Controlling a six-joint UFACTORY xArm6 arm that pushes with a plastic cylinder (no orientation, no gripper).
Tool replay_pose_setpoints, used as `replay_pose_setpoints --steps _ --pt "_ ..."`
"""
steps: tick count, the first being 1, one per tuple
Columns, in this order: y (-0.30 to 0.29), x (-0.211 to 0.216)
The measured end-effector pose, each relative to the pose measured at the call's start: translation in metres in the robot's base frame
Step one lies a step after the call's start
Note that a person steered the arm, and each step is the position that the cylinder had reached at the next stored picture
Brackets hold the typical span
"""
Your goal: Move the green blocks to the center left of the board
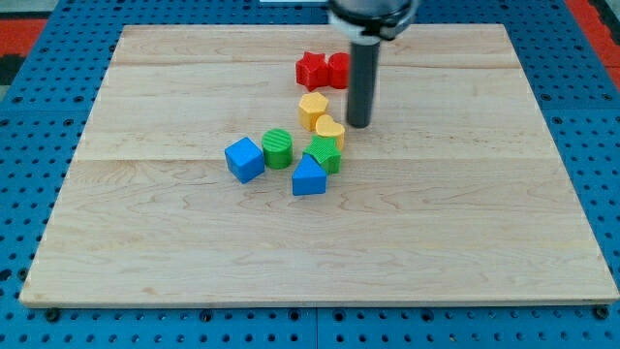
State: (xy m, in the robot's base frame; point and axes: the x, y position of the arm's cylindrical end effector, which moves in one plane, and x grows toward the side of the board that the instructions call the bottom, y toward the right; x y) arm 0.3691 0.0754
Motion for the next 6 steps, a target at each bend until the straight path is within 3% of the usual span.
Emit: replay_pose_setpoints --steps 1,2,3,4,5,6 --pt "-0.019 -0.029" --pt "-0.067 -0.015" --pt "-0.055 0.026" --pt "-0.053 -0.003" --pt "0.016 -0.001" --pt "0.034 0.078"
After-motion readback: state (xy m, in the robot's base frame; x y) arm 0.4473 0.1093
